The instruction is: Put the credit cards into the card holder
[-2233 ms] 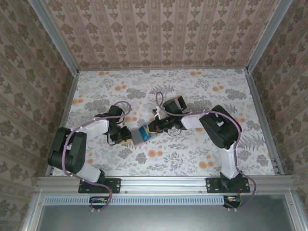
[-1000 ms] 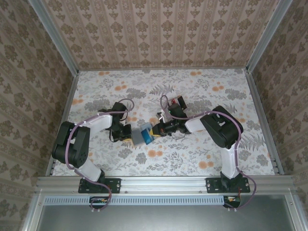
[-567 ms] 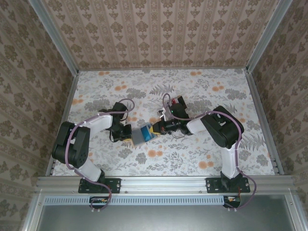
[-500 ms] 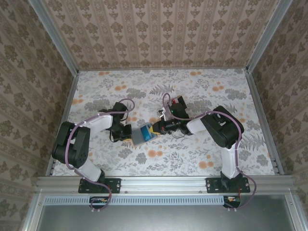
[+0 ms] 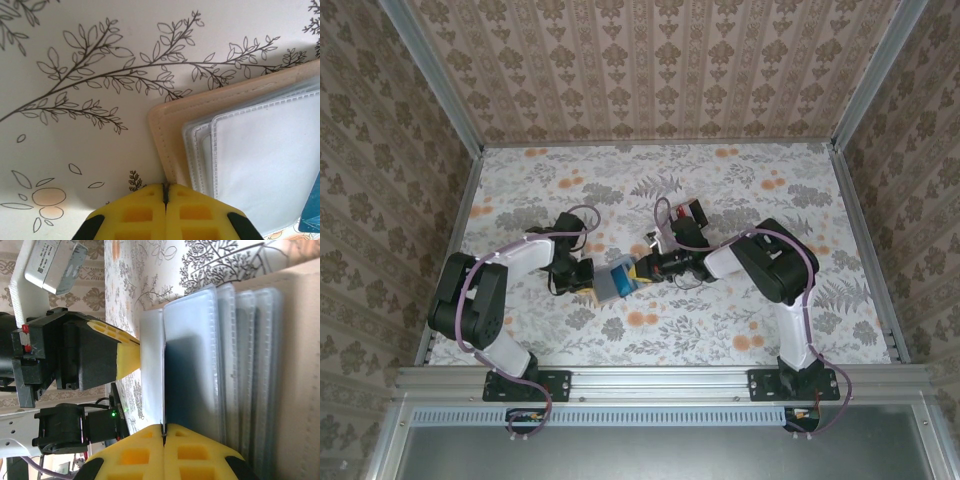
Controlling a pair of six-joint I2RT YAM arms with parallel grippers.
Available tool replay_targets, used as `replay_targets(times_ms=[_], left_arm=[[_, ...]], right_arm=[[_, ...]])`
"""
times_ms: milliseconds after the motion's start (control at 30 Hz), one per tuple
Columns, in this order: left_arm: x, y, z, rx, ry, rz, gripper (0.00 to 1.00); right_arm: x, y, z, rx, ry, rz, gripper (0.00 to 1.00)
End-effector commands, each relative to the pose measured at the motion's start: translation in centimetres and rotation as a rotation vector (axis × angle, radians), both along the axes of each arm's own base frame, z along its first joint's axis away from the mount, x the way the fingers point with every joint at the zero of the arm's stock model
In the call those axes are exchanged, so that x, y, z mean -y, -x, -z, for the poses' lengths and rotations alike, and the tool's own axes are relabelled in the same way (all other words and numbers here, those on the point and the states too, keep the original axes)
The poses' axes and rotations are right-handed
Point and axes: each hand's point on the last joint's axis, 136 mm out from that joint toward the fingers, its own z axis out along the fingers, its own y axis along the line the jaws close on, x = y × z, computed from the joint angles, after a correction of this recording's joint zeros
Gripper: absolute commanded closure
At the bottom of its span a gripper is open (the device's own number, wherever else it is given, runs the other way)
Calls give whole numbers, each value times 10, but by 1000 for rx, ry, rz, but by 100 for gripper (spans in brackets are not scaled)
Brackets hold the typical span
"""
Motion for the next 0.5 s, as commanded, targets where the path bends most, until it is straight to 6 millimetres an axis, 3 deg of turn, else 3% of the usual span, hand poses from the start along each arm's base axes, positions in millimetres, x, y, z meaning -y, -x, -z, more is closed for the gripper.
replay_targets(times_ms=[0, 467], left_arm=[[-16, 0, 49, 15, -128, 23, 100], [-14, -2, 48, 13, -127, 28, 100]], right_arm=[[-7, 2, -2, -1, -38, -25, 100], [-9, -3, 5, 34, 27, -83, 100]])
